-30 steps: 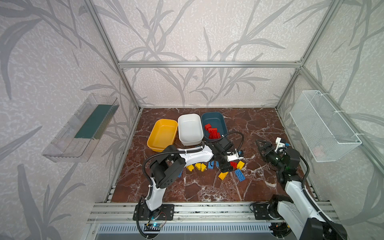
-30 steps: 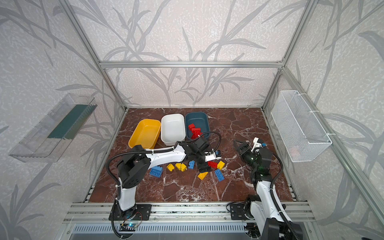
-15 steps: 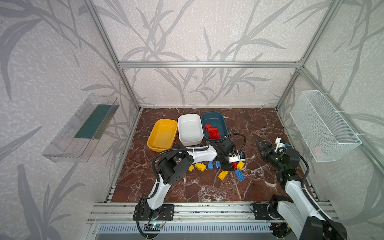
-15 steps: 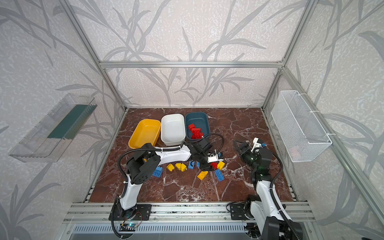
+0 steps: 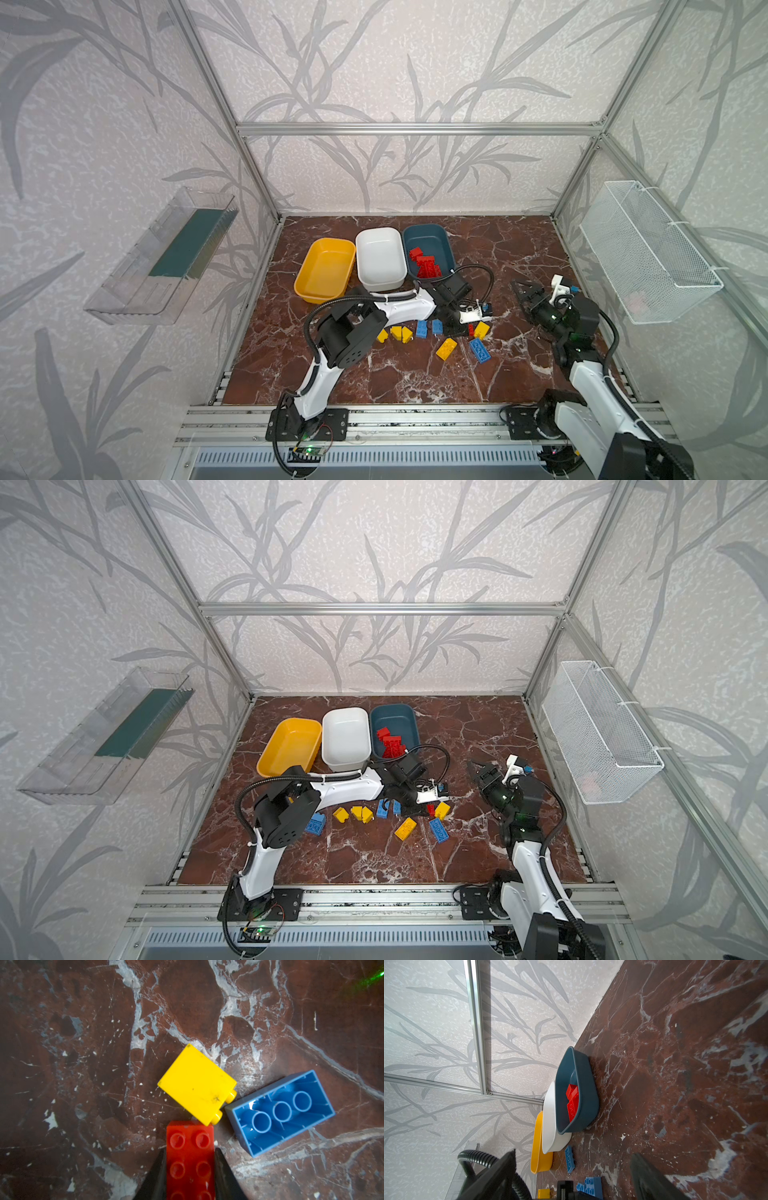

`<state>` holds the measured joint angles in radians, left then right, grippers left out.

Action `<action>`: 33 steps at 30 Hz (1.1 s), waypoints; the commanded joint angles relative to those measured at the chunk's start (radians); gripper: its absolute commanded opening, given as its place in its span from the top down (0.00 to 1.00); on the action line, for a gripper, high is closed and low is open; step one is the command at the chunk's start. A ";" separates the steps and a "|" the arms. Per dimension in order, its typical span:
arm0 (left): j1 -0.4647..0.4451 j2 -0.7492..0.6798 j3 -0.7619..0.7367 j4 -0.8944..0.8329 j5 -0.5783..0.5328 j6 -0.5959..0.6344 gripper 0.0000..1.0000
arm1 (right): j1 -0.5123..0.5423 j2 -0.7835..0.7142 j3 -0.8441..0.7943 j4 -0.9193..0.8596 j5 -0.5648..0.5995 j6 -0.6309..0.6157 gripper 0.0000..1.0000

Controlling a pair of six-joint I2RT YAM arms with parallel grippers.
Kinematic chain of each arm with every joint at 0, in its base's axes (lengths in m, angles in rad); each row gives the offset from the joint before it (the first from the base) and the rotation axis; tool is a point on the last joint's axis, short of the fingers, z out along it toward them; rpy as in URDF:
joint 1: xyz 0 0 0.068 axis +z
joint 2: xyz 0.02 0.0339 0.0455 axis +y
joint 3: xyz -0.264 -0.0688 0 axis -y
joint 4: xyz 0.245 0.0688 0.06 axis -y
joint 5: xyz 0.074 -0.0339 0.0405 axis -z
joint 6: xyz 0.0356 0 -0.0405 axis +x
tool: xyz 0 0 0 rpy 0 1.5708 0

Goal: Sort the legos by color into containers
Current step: 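Grasp the red 2x4 brick with the left gripper and lift it, then carry the red brick over the teal tub and open the left gripper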

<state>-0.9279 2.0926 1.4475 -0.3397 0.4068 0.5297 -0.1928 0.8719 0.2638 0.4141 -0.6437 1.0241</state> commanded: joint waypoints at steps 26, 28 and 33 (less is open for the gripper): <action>0.278 0.102 0.545 -0.274 -0.428 -0.655 0.77 | 0.039 0.064 -0.011 0.028 0.046 -0.062 0.14; 0.292 0.152 0.626 -0.340 -0.466 -0.698 0.77 | 0.048 0.061 -0.007 0.019 0.053 -0.073 0.14; 0.304 0.192 0.678 -0.369 -0.511 -0.738 0.73 | 0.090 0.025 0.031 -0.109 0.123 -0.148 0.14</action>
<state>-0.6323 2.2753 2.0830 -0.6327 -0.0345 -0.1352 -0.1257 0.9249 0.2489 0.3851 -0.5694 0.9409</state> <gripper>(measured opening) 0.309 0.862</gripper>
